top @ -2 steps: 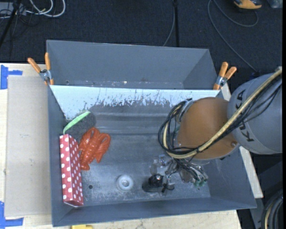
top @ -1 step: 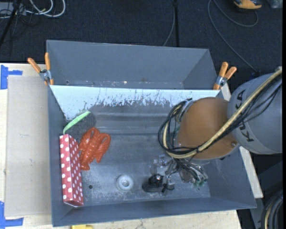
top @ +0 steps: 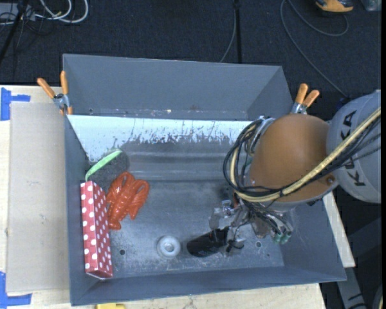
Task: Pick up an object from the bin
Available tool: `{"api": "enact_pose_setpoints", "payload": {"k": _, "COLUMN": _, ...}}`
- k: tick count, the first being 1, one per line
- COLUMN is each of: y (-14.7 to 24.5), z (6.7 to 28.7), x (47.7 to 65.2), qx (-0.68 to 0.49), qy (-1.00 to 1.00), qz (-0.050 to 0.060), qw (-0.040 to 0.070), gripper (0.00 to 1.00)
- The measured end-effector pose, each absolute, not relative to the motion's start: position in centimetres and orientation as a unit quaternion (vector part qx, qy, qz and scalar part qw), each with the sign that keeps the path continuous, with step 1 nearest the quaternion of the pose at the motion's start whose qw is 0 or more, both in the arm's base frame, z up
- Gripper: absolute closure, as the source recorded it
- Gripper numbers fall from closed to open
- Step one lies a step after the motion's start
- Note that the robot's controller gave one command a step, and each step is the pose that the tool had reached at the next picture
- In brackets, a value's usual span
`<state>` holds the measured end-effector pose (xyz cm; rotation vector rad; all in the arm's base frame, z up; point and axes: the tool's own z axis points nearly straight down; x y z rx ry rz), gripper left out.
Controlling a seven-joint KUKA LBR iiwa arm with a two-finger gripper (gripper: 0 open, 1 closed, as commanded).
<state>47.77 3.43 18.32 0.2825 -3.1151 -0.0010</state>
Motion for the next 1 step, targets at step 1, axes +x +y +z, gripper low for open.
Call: {"api": "enact_pose_setpoints", "payload": {"k": 1, "y": 3.53, "z": 24.49, "x": 48.15, "qx": 0.096, "qy": -0.995, "qz": 0.0, "qw": 0.005, "gripper": 1.0}}
